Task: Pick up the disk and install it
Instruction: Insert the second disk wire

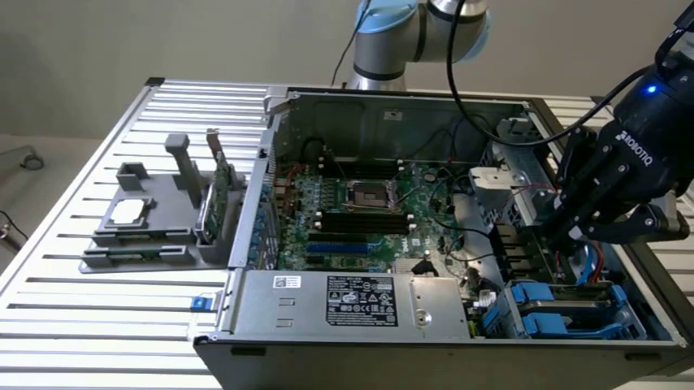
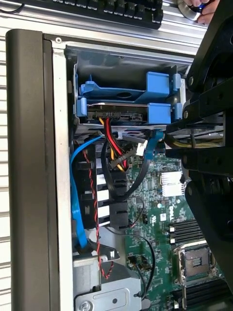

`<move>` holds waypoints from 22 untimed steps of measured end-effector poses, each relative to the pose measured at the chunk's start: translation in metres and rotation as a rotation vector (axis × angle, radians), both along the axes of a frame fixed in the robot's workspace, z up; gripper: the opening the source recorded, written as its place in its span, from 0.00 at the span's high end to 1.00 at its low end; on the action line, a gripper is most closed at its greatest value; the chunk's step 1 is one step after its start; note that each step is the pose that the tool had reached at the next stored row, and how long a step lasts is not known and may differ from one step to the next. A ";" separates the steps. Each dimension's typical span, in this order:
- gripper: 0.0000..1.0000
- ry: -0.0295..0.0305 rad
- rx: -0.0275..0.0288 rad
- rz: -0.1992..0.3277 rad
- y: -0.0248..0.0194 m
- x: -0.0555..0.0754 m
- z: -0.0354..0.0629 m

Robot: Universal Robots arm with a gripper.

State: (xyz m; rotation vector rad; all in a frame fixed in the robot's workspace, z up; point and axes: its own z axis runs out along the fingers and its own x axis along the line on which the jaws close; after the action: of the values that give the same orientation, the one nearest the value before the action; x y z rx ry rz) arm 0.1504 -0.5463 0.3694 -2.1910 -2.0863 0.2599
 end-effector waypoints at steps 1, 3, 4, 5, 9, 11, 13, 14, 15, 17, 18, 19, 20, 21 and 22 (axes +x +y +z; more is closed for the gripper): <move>0.74 0.0000 0.0000 0.000 0.0001 0.000 0.0000; 0.74 0.0000 -0.0001 0.000 0.0001 0.000 0.0000; 0.74 0.0000 0.0000 0.000 -0.0002 0.000 0.0000; 0.74 0.0000 0.0000 0.000 -0.0005 0.001 0.0000; 0.74 0.0002 0.0001 0.000 -0.0040 0.003 0.0000; 0.74 0.0002 0.0002 0.000 -0.0058 0.003 -0.0002; 0.74 0.0002 0.0005 0.000 -0.0063 0.003 -0.0010; 0.74 0.0002 0.0003 0.000 -0.0064 0.003 -0.0016; 0.74 0.0002 0.0003 0.000 -0.0064 0.003 -0.0022; 0.74 0.0002 0.0002 0.000 -0.0065 0.003 -0.0035; 0.74 0.0002 0.0002 0.000 -0.0065 0.003 -0.0040; 0.74 0.0003 0.0002 0.000 -0.0065 0.003 -0.0045; 0.76 0.0002 0.0002 0.000 -0.0065 0.003 -0.0048; 0.76 0.0002 0.0001 0.000 -0.0065 0.003 -0.0050; 0.82 0.0002 0.0002 0.000 -0.0065 0.003 -0.0051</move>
State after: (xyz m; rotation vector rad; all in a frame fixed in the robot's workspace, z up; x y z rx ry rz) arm 0.1532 -0.5528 0.3643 -2.1907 -2.0862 0.2600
